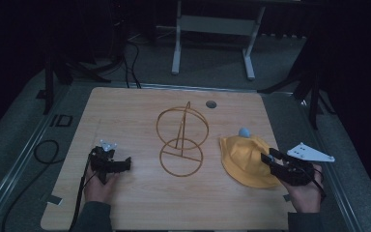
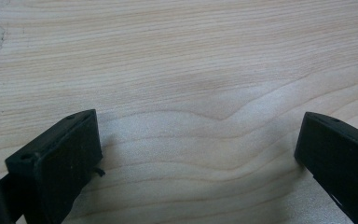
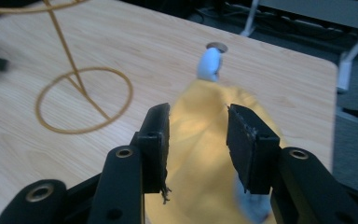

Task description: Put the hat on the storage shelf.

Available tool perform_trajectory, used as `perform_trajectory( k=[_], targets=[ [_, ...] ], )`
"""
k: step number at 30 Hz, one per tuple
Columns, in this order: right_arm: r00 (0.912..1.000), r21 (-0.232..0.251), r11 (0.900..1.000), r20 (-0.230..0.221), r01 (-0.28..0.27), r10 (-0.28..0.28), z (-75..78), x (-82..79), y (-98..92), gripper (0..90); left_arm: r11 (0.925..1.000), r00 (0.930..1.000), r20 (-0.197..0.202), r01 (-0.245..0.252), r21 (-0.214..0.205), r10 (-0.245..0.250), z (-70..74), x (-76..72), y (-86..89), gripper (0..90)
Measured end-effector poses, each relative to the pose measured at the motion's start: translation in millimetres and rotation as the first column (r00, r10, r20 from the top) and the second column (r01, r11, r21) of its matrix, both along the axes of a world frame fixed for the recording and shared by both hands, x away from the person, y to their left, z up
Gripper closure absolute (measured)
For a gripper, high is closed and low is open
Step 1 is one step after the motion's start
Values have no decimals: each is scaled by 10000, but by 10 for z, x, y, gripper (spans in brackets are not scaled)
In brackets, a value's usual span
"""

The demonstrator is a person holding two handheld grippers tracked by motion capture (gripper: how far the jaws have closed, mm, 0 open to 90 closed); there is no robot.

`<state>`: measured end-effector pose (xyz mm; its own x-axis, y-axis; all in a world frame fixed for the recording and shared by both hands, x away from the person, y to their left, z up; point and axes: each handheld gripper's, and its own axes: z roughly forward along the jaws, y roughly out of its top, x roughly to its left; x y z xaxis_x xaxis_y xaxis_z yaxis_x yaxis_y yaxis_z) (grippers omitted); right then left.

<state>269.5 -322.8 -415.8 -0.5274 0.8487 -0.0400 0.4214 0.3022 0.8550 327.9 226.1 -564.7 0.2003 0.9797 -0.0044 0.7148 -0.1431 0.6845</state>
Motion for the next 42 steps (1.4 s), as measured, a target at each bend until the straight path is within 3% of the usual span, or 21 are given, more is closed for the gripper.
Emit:
perform_trajectory(
  k=[3, 4, 5, 9, 18, 22, 23, 25, 27, 28, 29, 32, 38, 41, 42],
  targets=[
    [10000, -833, 9965, -34, 59, -62, 50, 67, 21, 599, 10000, 10000, 1, -7, -10, 7, 0, 0, -1, 4],
    [10000, -833, 9965, -34, 59, -62, 50, 67, 21, 599, 10000, 10000, 1, -7, -10, 7, 0, 0, -1, 4],
    [9999, -1270, 9919, -153, -4, -15, 79, 114, 43, 610, 10000, 10000, -9, -7, -6, 7, 1, 0, -1, 4],
    [9988, -1793, 9832, -406, -339, 271, 108, 193, 88, 619, 10000, 10000, -9, -3, -1, 3, 1, 0, 0, 4],
    [9946, -2555, 9637, -867, -774, 569, 108, 374, 150, 634, 10000, 10000, -10, -8, -6, 8, 1, 0, -1, 3],
    [9904, -3064, 9466, -1222, -1001, 651, 107, 499, 188, 634, 10000, 10000, -15, 6, 7, -6, 1, 0, 1, 4],
    [9904, -3064, 9466, -1222, -1001, 651, 107, 499, 188, 634, 10000, 10000, -10, -3, -1, 3, 1, 0, 0, 4],
    [9863, -3372, 9341, -1497, -1173, 698, 100, 582, 201, 639, 10000, 10000, -17, 7, 5, -7, 1, 0, 1, 4],
    [9852, -3482, 9295, -1561, -1216, 704, 99, 605, 206, 641, 10000, 10000, -16, 4, 3, -4, 1, 0, 0, 4],
    [9811, -3660, 9202, -1772, -1392, 780, 99, 651, 218, 652, 10000, 10000, -13, 1, 2, -1, 1, 0, 0, 4],
    [9811, -3660, 9202, -1772, -1392, 780, 99, 651, 218, 652, 10000, 10000, -13, 1, 2, -1, 1, 0, 0, 4],
    [9730, -4000, 9005, -2127, -1707, 899, 91, 735, 245, 663, 10000, 10000, -12, -4, -3, 4, 1, 0, 0, 4],
    [9635, -4262, 8828, -2505, -1972, 943, 105, 828, 266, 668, 10000, 10000, -17, 6, 5, -6, 1, 0, 1, 4],
    [9526, -4406, 8704, -2895, -2196, 938, 120, 878, 281, 664, 10000, 10000, -35, 7, 2, -7, 2, -1, 1, 4],
    [9432, -4435, 8635, -3168, -2401, 996, 124, 915, 290, 660, 10000, 10000, -1, -27, -30, 27, 0, 1, -2, 4]
  ],
)
